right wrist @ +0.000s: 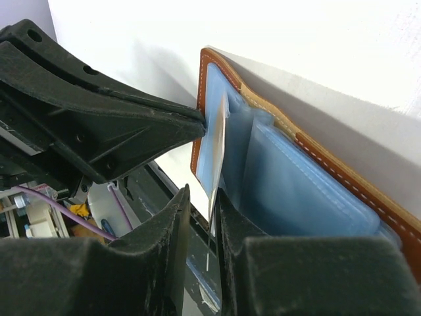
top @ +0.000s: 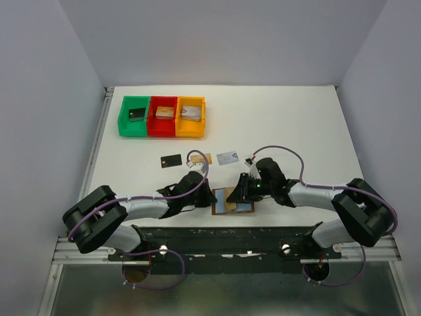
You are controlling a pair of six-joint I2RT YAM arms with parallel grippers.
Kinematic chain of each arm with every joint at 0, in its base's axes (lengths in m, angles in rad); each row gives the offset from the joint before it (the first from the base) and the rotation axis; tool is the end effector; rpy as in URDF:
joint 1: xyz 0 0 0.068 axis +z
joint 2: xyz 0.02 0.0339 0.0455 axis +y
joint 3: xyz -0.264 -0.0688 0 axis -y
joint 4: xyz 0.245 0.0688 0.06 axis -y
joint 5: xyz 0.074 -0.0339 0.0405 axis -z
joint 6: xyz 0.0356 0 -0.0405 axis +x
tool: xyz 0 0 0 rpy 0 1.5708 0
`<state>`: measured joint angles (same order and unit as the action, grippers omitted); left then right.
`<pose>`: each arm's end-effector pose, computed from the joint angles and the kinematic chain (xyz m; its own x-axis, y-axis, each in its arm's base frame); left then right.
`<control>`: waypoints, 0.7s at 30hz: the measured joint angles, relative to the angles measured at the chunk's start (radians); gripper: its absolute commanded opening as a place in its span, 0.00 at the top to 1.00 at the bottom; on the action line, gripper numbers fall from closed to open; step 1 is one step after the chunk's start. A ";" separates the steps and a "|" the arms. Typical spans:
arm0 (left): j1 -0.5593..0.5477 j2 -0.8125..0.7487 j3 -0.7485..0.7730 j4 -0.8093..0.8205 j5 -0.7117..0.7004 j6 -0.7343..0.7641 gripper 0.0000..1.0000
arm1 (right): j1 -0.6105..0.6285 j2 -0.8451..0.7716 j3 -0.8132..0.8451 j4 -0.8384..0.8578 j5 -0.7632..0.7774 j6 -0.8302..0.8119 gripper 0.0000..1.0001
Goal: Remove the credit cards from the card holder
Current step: Remove the credit card from the card holder.
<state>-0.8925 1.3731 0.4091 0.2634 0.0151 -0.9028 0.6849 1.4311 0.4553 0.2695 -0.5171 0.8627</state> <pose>0.1508 -0.1879 0.1347 -0.8675 -0.1746 -0.4659 0.1692 0.7771 -0.6062 0.1826 0.1718 0.1375 -0.9659 0.0636 -0.2511 -0.1653 0.5950 0.7866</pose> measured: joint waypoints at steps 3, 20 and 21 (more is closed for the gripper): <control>0.000 -0.001 -0.002 0.002 -0.002 -0.002 1.00 | -0.005 -0.016 0.000 -0.017 0.011 -0.007 0.76; 0.000 -0.036 -0.013 -0.036 -0.017 -0.003 1.00 | -0.033 -0.122 -0.011 -0.177 0.132 -0.045 1.00; 0.000 -0.037 -0.013 -0.037 -0.018 -0.003 1.00 | -0.035 -0.131 -0.010 -0.196 0.140 -0.049 1.00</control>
<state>-0.8925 1.3361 0.3962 0.2260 -0.0025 -0.9058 0.6502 1.3003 0.4454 0.0738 -0.3767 0.8135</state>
